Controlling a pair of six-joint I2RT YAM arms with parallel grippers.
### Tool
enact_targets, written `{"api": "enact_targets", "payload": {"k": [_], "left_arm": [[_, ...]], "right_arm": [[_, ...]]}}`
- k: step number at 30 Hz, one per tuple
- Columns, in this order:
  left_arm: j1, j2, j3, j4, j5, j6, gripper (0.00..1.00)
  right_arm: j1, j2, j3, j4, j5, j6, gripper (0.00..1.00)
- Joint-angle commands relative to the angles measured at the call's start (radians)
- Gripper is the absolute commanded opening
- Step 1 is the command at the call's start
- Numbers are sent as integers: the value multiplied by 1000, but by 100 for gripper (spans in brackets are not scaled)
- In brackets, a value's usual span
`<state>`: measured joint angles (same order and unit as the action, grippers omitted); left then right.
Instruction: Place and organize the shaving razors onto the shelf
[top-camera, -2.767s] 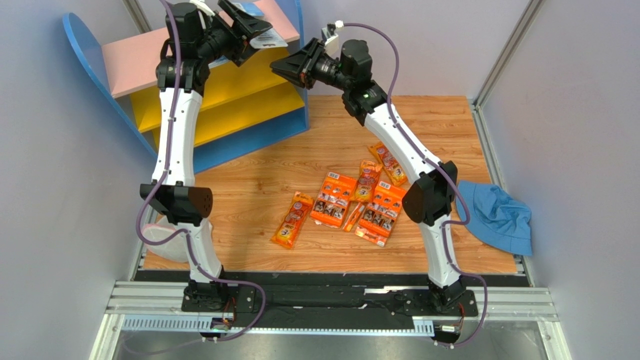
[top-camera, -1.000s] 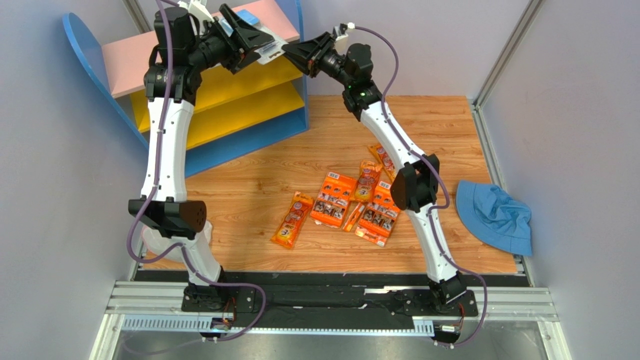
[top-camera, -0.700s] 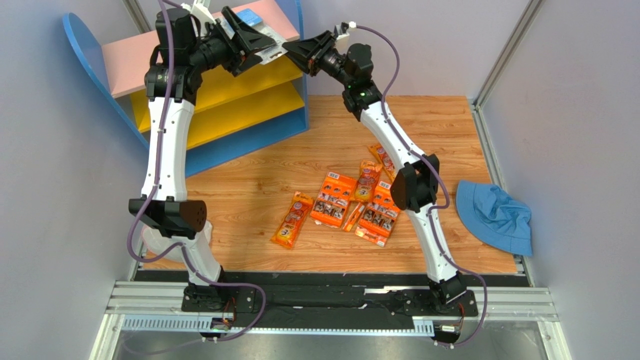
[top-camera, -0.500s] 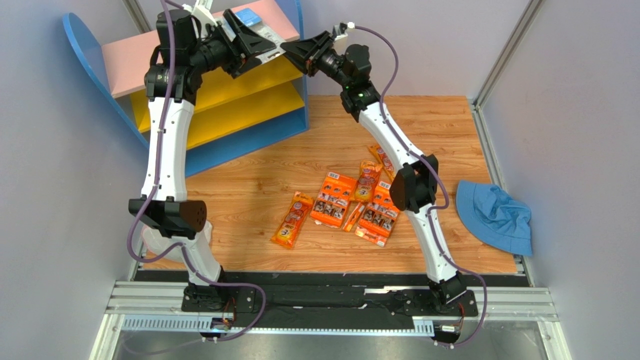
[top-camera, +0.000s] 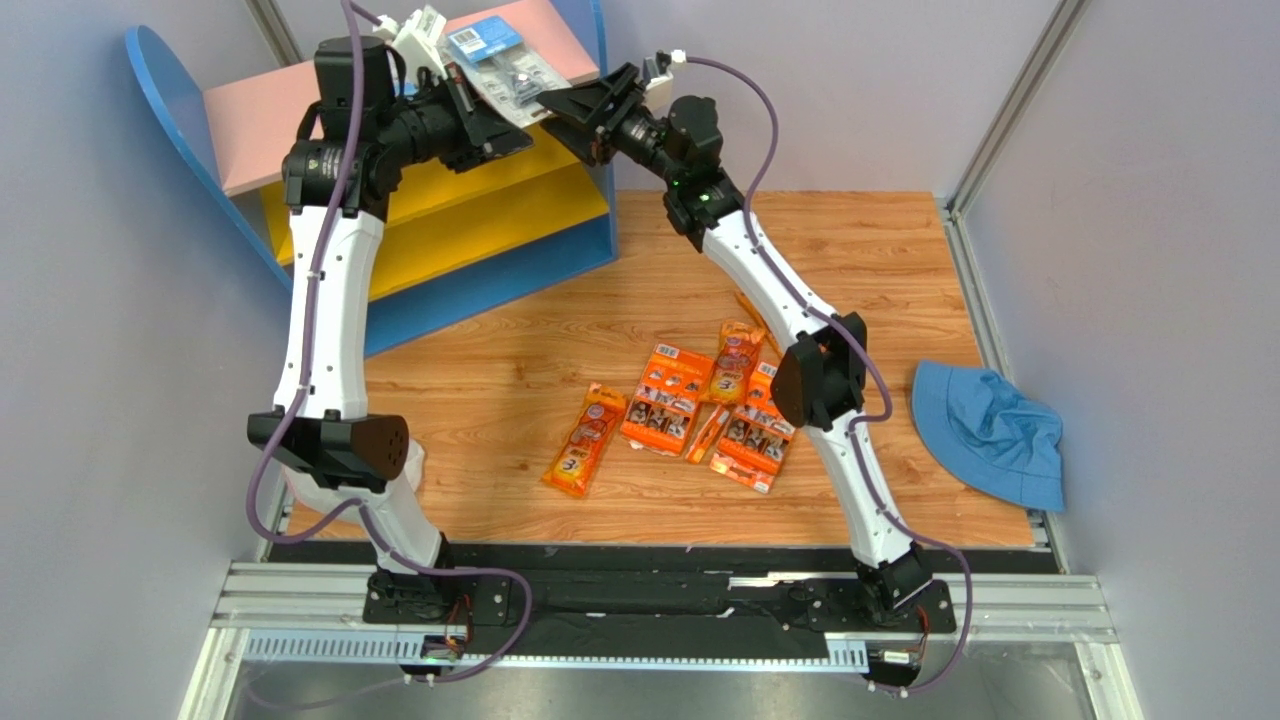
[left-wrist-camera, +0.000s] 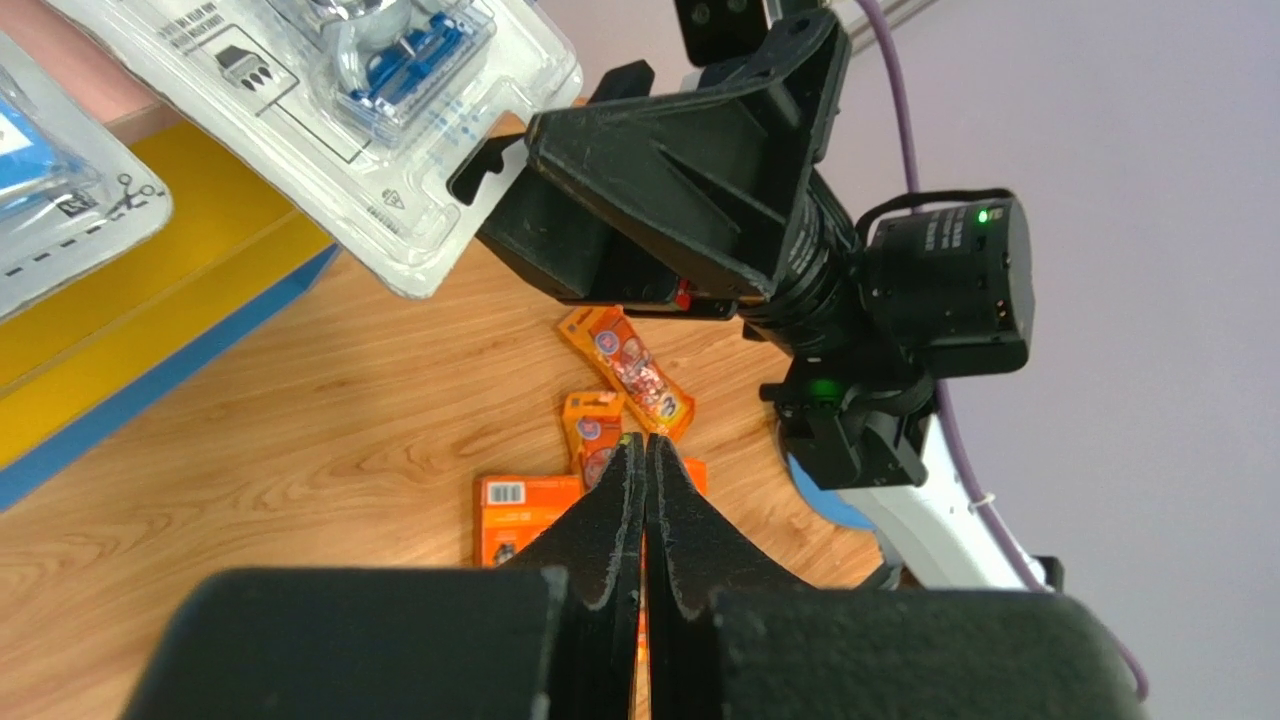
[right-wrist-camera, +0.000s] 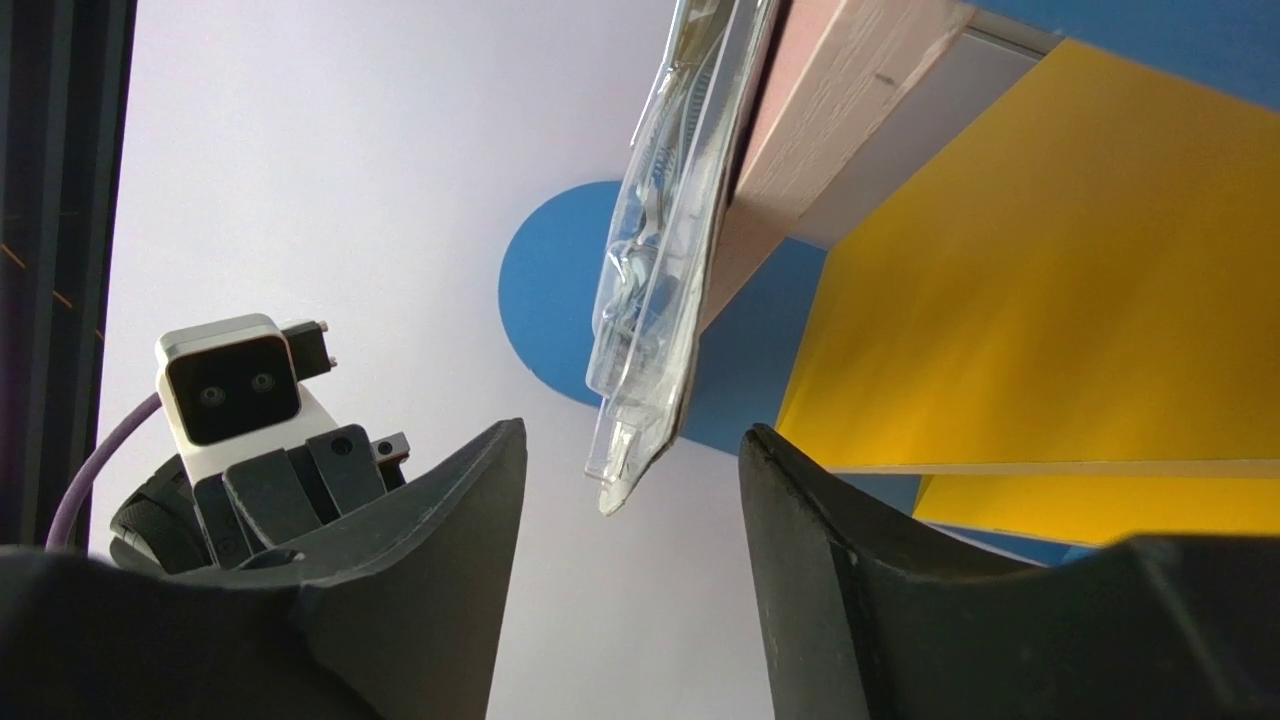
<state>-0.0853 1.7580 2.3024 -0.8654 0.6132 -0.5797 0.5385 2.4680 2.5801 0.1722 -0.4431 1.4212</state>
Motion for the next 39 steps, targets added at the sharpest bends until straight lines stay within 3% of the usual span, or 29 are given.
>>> {"api": "enact_targets", "payload": {"k": [1, 8, 26, 39], "left_arm": [[-33, 24, 38, -52, -16, 92, 0], [-85, 100, 112, -66, -85, 115, 0], [-96, 155, 173, -41, -311, 147, 0], [-88, 147, 178, 23, -428, 133, 0]], "right_arm": [[-2, -40, 31, 18, -6, -28, 61], [-12, -156, -145, 71, -42, -61, 79], [-121, -645, -799, 184, -103, -176, 81], [-127, -823, -992, 90, -155, -318, 81]]}}
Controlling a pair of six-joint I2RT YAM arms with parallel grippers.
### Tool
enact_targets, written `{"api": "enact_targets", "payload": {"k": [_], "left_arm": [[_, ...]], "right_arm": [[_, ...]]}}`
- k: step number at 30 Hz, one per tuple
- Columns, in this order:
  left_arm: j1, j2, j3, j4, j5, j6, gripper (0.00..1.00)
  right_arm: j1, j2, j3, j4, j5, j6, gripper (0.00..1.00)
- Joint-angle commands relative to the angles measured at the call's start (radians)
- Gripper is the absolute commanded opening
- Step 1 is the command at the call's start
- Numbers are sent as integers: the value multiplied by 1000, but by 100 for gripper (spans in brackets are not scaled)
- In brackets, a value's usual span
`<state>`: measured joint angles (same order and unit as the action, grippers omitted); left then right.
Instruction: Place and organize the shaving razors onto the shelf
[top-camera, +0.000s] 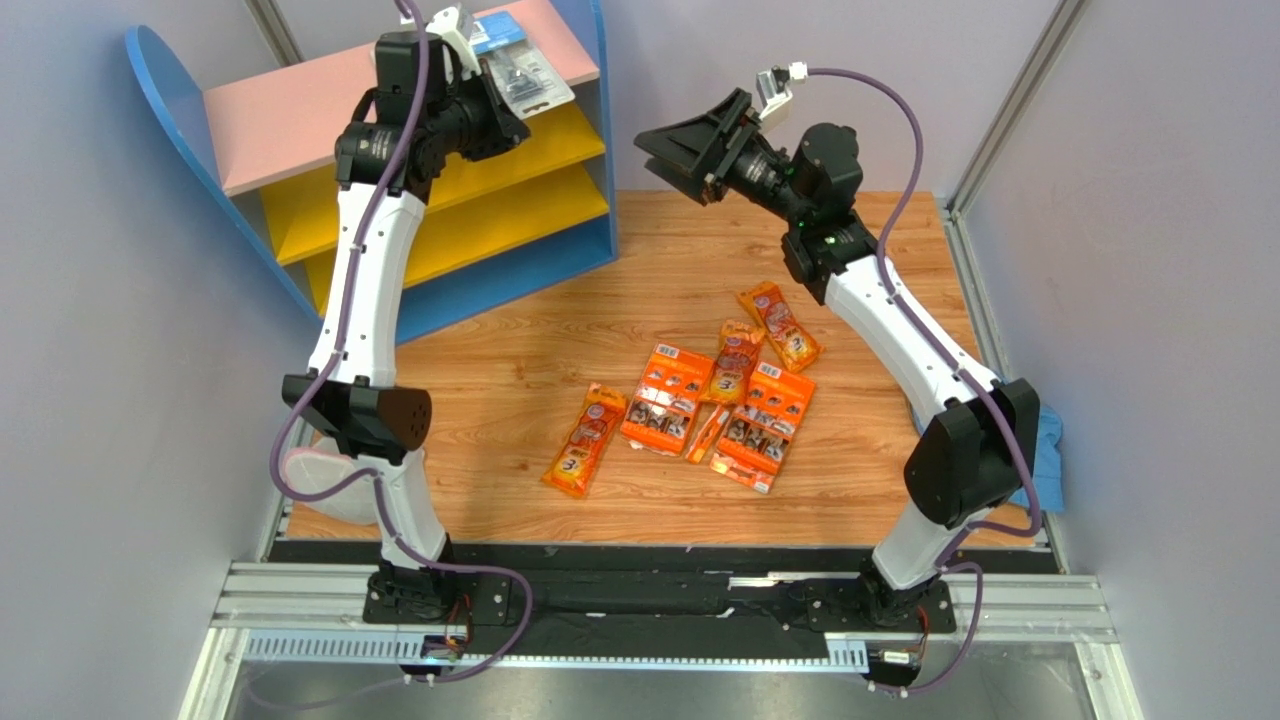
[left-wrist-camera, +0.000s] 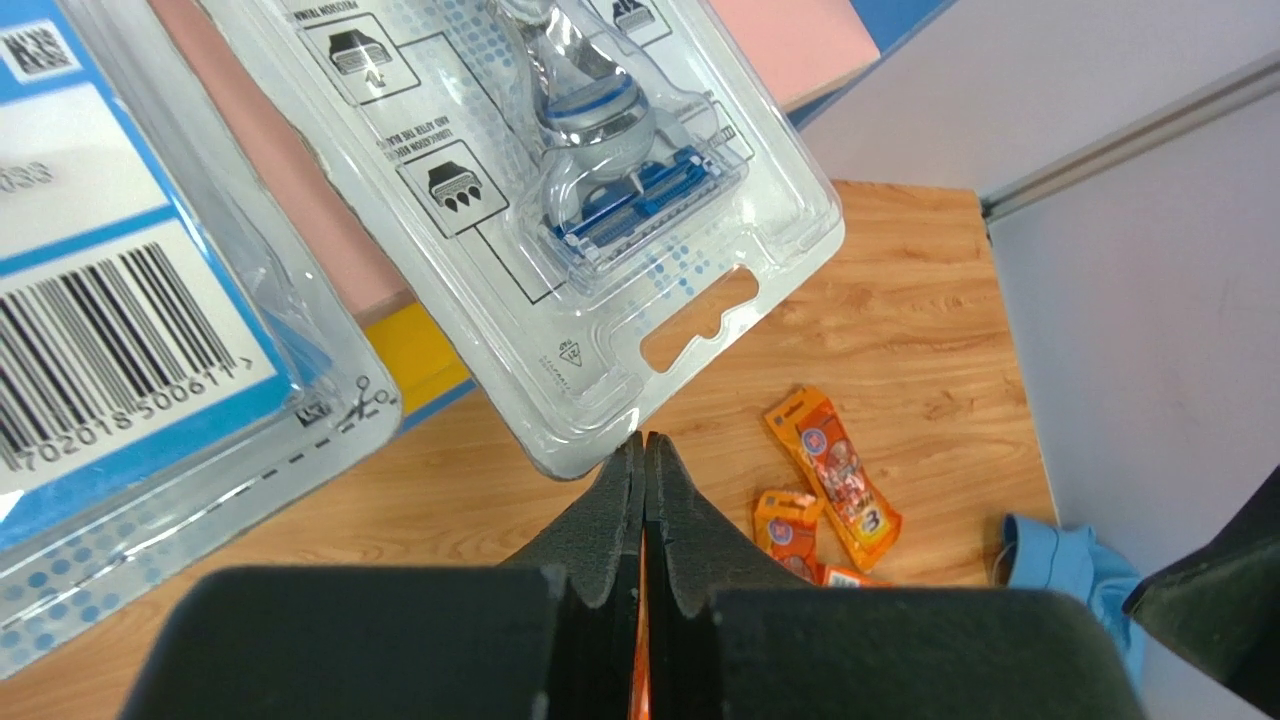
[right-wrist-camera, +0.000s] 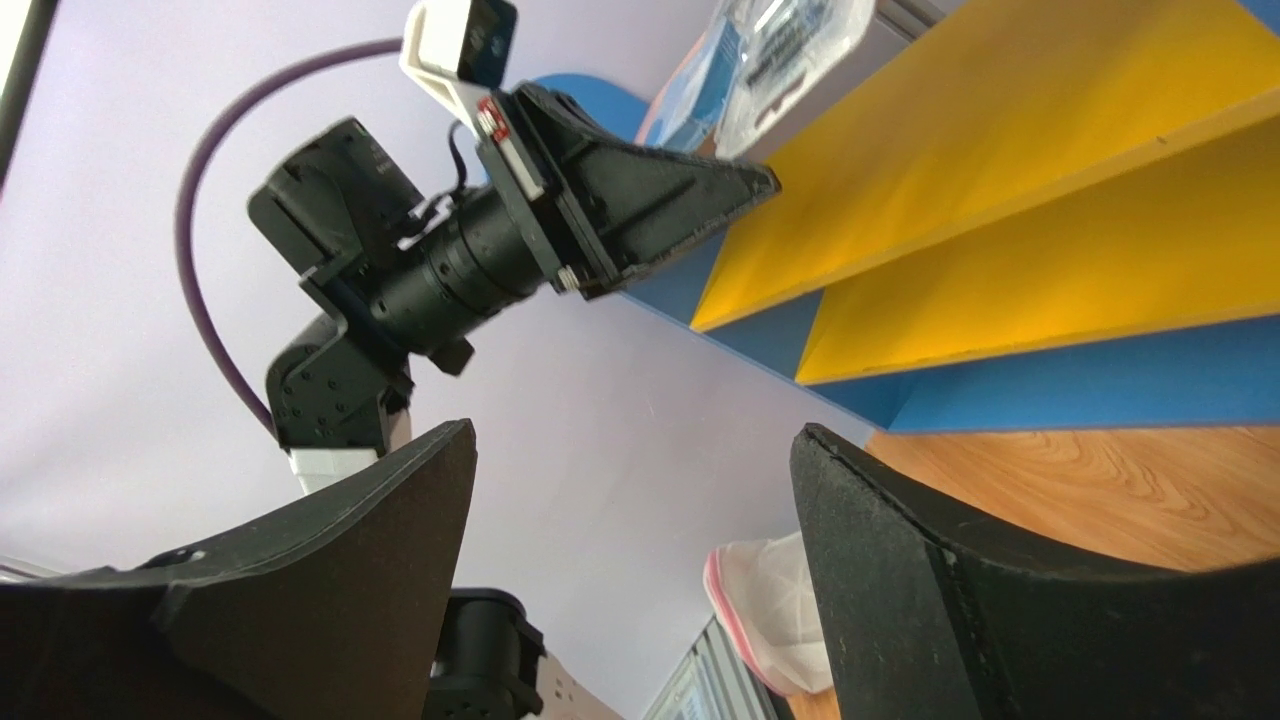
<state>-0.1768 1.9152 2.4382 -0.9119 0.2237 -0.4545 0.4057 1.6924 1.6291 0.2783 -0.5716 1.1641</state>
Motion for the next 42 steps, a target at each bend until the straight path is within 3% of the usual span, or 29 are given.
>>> {"api": "enact_targets", "payload": {"k": [1, 8, 16, 22, 27, 30, 31, 34, 42], "left_arm": [[7, -8, 42, 70, -40, 5, 0], [19, 19, 62, 85, -31, -10, 0], [7, 19, 41, 137, 147, -7, 0], [-62, -152, -164, 228, 198, 88, 4], [-84, -384, -476, 277, 209, 83, 34], [-90, -509, -660, 248, 177, 80, 61], [-92, -537, -751, 236, 160, 71, 77], [-101, -648, -934, 217, 138, 70, 91], [-176, -829, -1301, 189, 105, 45, 96]], "right_arm": [[5, -62, -61, -17, -30, -70, 81], [7, -128, -155, -62, -30, -125, 81], [16, -212, -241, -140, -14, -202, 81], [33, -296, -327, -228, 13, -264, 81], [67, -391, -426, -338, 45, -313, 81], [85, -476, -543, -361, 82, -325, 82], [97, -500, -570, -370, 93, -331, 82], [120, -592, -684, -412, 125, -346, 86], [125, -848, -935, -507, 180, -362, 98]]}}
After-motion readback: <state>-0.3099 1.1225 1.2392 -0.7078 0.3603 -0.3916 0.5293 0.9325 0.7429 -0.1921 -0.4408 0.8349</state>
